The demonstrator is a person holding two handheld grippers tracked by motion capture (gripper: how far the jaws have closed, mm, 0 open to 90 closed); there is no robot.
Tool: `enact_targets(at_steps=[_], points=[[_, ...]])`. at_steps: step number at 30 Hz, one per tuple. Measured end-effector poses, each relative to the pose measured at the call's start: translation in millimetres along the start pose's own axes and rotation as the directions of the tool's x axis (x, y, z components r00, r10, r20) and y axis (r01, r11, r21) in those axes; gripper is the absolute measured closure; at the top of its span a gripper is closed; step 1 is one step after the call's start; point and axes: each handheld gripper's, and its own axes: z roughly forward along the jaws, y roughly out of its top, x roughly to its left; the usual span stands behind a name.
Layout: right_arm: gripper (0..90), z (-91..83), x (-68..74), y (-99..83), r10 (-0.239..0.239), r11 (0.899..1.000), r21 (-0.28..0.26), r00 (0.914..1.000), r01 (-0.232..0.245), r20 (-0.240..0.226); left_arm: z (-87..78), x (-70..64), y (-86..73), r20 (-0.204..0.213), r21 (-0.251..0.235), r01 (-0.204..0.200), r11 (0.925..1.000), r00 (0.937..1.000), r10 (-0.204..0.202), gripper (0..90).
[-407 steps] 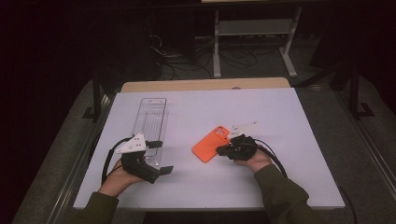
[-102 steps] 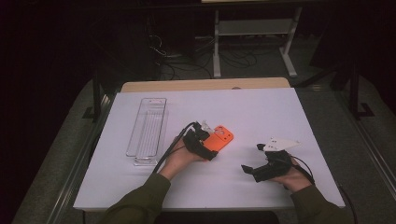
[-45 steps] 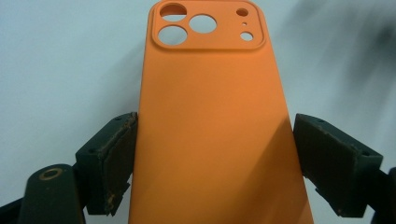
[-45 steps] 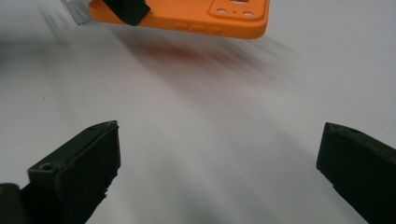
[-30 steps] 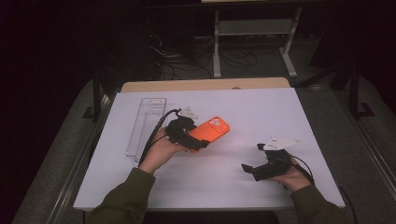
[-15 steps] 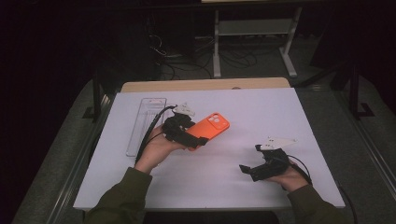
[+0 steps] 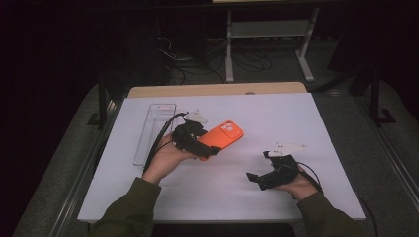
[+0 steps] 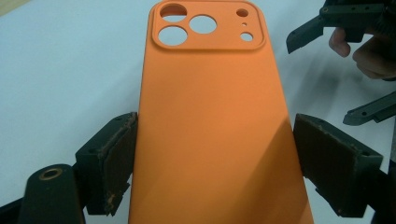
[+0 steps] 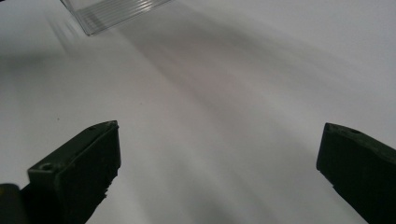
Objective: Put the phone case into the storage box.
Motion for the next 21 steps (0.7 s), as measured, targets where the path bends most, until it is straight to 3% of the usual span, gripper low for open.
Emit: enact_targets(at_steps=[3, 5, 21], points=[[0.0, 2.0, -0.3, 3.4, -0.005, 1.000, -0.001, 1.0000, 0.005, 0.002, -1.4, 1.4, 0.0, 0.001, 0.018, -0.016, 0.9997, 0.9999, 0.016, 16.5], [0.0, 2.8, 0.0, 5.7, -0.010, 1.000, 0.001, 0.9999, 0.010, 0.004, 0.0, 0.1, -0.3, 0.000, -0.004, 0.007, 1.0000, 1.0000, -0.007, 16.6], [0.0, 15.7, 1.8, 26.1, -0.016, 1.000, -0.025, 0.9999, 0.016, 0.003, -1.4, 0.9, 0.1, -0.001, 0.001, -0.002, 1.0000, 1.0000, 0.002, 16.5]])
